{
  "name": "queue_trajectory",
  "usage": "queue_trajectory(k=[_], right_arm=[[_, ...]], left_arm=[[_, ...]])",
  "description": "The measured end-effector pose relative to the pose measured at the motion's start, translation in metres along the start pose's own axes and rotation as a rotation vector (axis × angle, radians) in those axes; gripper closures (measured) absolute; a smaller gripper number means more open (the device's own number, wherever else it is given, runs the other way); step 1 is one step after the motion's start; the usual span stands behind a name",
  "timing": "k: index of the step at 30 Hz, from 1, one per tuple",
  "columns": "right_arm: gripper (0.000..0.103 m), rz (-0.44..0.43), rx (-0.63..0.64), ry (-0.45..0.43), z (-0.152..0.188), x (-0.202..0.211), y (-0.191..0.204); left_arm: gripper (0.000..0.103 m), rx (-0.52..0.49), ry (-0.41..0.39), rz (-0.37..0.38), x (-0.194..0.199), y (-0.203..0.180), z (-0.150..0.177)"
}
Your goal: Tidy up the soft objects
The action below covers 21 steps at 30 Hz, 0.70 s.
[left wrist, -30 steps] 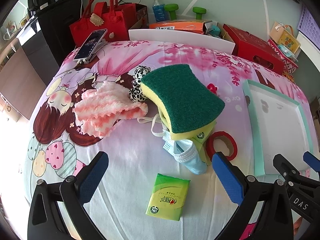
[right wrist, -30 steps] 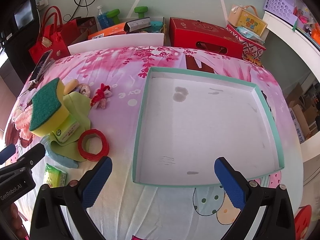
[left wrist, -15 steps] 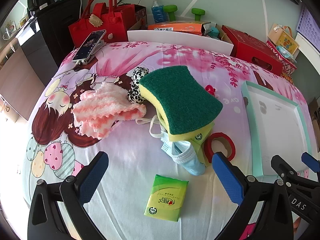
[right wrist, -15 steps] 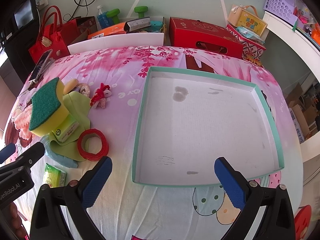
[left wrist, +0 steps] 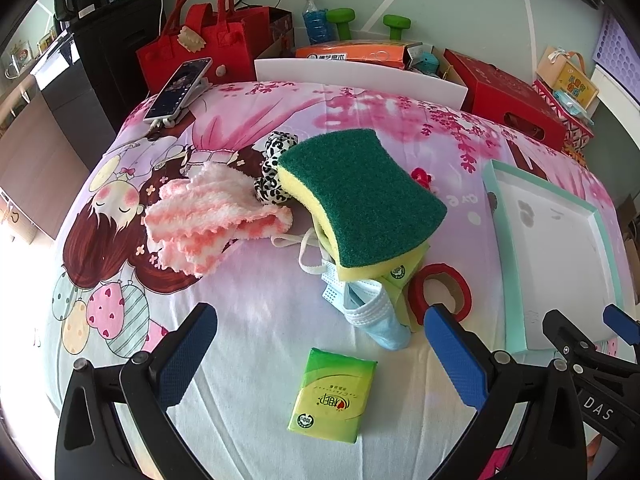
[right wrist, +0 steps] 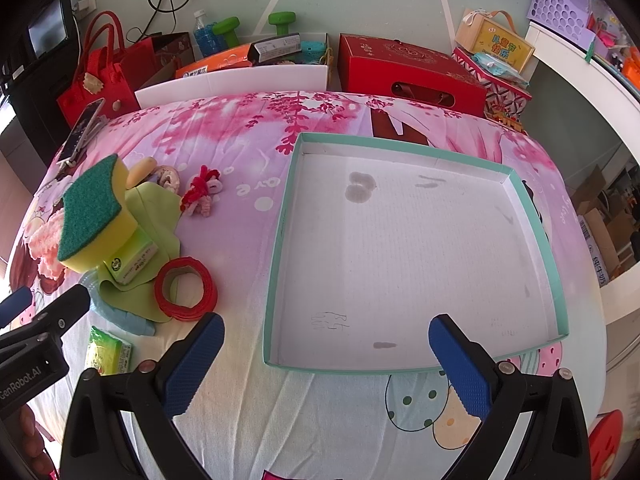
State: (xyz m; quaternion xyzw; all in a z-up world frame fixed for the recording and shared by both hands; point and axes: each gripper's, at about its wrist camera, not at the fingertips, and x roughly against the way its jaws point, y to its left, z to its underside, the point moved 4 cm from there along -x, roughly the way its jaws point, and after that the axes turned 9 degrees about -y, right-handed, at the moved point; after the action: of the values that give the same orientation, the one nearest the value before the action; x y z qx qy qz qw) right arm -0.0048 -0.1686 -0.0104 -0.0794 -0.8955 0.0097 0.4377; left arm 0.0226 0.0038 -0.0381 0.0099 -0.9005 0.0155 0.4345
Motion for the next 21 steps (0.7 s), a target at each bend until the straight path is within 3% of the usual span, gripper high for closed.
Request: queue_trajectory(k=[21], right_arm=[[0.000,0.000,0.003,0.002,-0.0002,-0.0004,0.0006]], left_arm=[[0.000,0.003,0.005,0.001,-0.0021,0.0023,0.0028]])
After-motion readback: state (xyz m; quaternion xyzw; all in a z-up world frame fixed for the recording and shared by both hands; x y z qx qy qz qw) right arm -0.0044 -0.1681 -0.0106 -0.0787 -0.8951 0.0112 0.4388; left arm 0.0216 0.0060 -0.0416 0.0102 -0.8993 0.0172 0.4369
